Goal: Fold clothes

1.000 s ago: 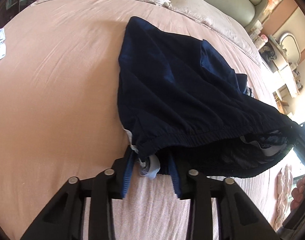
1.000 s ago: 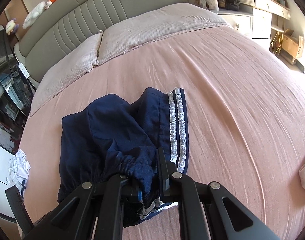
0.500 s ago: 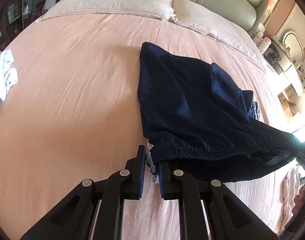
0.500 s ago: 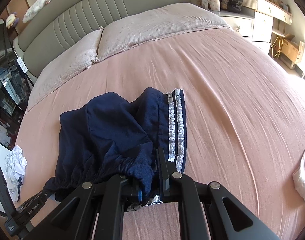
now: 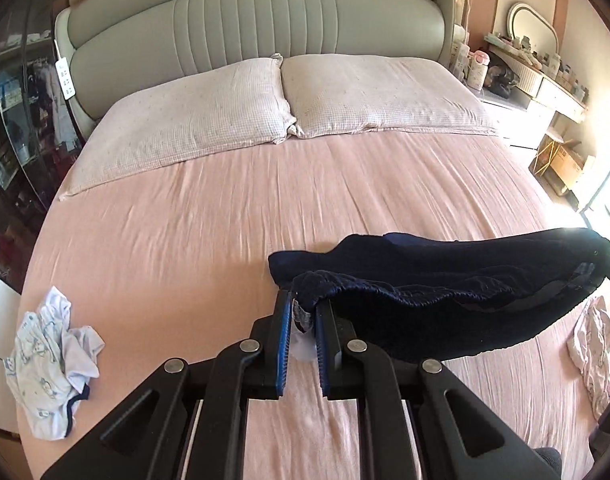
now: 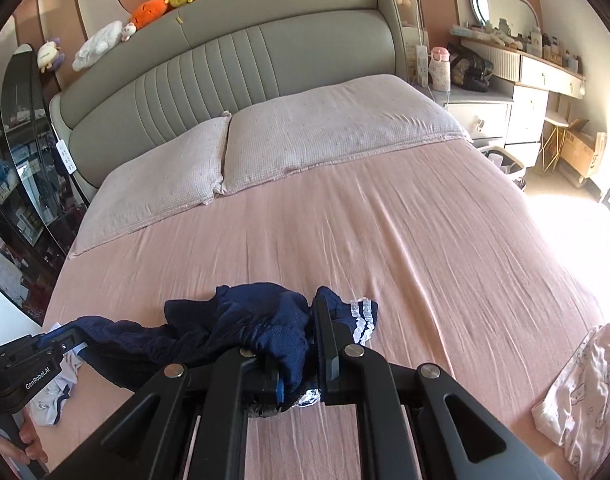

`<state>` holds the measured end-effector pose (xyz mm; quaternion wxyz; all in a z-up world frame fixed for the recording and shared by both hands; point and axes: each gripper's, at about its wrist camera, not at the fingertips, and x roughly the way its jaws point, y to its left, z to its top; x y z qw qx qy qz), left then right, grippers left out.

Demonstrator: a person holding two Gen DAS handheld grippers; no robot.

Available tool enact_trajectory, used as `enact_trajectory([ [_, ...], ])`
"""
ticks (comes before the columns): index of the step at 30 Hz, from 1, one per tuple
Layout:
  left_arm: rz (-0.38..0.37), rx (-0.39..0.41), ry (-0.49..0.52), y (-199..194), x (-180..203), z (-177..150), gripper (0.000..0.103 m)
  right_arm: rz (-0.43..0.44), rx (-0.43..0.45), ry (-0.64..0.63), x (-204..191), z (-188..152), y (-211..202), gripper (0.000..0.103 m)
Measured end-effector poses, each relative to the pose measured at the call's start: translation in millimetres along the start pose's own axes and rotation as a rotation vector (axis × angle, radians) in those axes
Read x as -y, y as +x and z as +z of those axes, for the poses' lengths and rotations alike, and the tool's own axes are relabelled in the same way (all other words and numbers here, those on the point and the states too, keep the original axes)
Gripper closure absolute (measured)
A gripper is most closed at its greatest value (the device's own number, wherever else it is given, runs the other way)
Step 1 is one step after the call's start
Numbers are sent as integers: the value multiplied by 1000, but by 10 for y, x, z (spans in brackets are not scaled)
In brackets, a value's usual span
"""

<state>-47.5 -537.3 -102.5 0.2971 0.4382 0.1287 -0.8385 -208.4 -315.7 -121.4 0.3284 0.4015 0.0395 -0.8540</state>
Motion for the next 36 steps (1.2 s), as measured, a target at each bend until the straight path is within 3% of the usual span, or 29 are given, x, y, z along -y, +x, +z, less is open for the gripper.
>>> enact_trajectory([
  [4, 52, 8, 75, -55, 99, 264, 93, -16, 25, -29, -130, 240, -230, 95],
  [11, 102, -10, 138, -249, 84, 446, 93, -49, 67, -68, -255, 499, -541, 95],
  [18, 158, -42, 336, -257, 203, 568, 93, -79, 60, -83, -330, 612, -563, 95],
  [25, 167, -38, 341, -158, 100, 915, 93, -79, 43, -71, -331, 742, -319, 95],
  [32, 175, 32, 333, -147, 30, 1291, 93, -88, 53, -65, -349, 1053, -89, 95],
  [36, 176, 88, 336, -142, 15, 1235, 93, -89, 62, -71, -350, 1096, -28, 95],
])
